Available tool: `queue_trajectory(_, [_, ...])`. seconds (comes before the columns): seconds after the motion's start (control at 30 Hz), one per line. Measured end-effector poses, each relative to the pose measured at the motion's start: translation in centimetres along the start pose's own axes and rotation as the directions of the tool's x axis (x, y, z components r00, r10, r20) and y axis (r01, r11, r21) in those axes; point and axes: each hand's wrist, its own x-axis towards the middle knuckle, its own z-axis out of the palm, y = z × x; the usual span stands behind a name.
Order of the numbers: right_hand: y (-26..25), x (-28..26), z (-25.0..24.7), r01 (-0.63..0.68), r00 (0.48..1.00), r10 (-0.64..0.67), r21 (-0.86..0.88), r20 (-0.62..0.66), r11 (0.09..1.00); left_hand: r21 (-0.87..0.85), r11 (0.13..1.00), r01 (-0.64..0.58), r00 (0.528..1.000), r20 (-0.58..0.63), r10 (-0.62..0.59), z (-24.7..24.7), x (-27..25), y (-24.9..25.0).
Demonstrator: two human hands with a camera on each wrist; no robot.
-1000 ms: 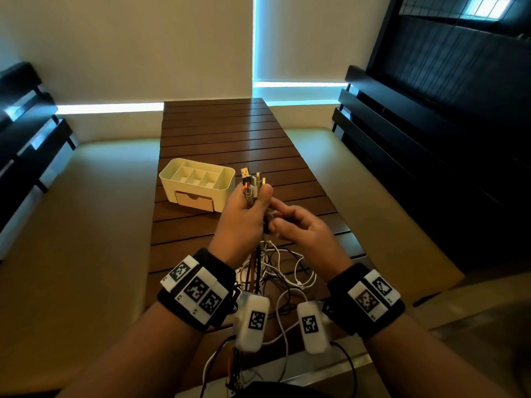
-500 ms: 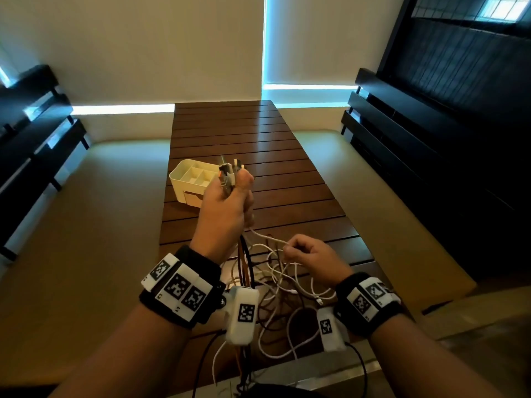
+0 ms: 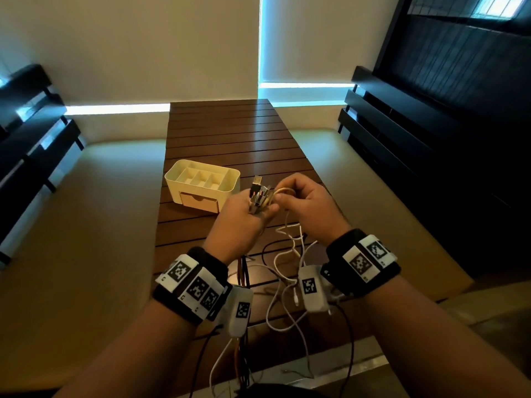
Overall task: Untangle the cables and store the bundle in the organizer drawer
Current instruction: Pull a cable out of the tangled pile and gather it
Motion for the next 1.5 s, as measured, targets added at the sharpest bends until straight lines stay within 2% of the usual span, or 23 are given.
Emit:
queue_trajectory(0.17, [0.6,0.1,0.3,0.004,1.0,-0.007,0.102,0.03,0.995,0.053,0.999,-0.013,1.0,0.026,0.012,-0.6,0.1,-0.1])
queue_trajectory(0.23, [0.8,0.4,0.5,-0.017,0.999,0.007,0.198,0.049,0.98,0.055,0.998,-0.014,1.0,-0.005,0.014,-0.8,0.1,-0.2])
queue_trajectory(0.3, [1.5,0.8,0.7,-0.042,0.997,0.027,0.224,0.073,0.974,0.037,0.999,-0.026,0.998,-0.06,0.028,-1.1,0.2,-0.1])
queue_trajectory(0.4, [3.1,1.1,1.2,-0.068,0.993,0.049,0.19,0.106,0.979,-0.043,0.999,-0.016,0.995,-0.101,0.011,-1.6,0.5,0.1])
queue_trajectory(0.5, [4.9,1.4,2.0,-0.139,0.982,0.101,0.245,0.161,0.96,-0.089,0.996,-0.012,0.992,-0.13,0.001,-2.1,0.6,0.0])
queue_trajectory(0.67, [8.0,1.3,2.1,-0.266,0.956,0.229,0.216,0.184,0.939,-0.299,0.954,-0.012,0.976,-0.209,-0.054,-3.3,1.0,0.7])
queue_trajectory(0.77, [7.7,2.1,1.2,-0.253,0.959,0.229,0.143,0.167,0.957,-0.251,0.968,0.014,0.97,-0.232,-0.074,-4.1,1.7,-0.4])
queue_trajectory(0.9, [5.8,4.2,-0.3,-0.164,0.981,0.151,0.11,0.118,0.98,-0.104,0.979,0.177,0.959,-0.207,-0.196,-5.1,2.6,-2.7])
queue_trajectory(0.97, [5.2,5.0,-1.2,-0.096,0.992,0.095,0.001,0.089,0.995,0.047,0.962,0.271,0.953,-0.153,-0.261,-5.5,3.0,-3.4])
queue_trajectory(1.03, [4.7,5.7,-1.9,-0.053,0.991,0.077,-0.212,0.105,0.976,0.109,0.955,0.277,0.952,-0.167,-0.258,-5.8,3.4,-3.6])
queue_trajectory(1.1, [4.8,6.0,-2.3,-0.028,0.981,0.109,-0.436,0.162,0.899,0.092,0.966,0.243,0.943,-0.257,-0.213,-5.9,3.9,-3.3])
queue_trajectory(1.17, [5.5,6.1,-2.2,-0.005,0.967,0.151,-0.575,0.207,0.818,0.086,0.978,0.189,0.945,-0.285,-0.158,-5.1,4.1,-2.5])
queue_trajectory(1.27, [5.9,6.0,-1.6,0.067,0.957,0.128,-0.626,0.261,0.777,0.06,0.991,0.121,0.969,-0.223,-0.105,-2.8,4.5,-1.6])
queue_trajectory(1.37, [5.1,5.7,-1.2,0.118,0.957,0.058,-0.567,0.283,0.815,0.119,0.992,0.041,0.994,-0.105,-0.028,-1.4,5.4,-1.6])
queue_trajectory(1.5, [3.4,5.1,-1.6,0.169,0.957,-0.025,-0.488,0.288,0.856,0.19,0.982,0.01,0.995,0.092,-0.028,-1.0,6.3,-1.9])
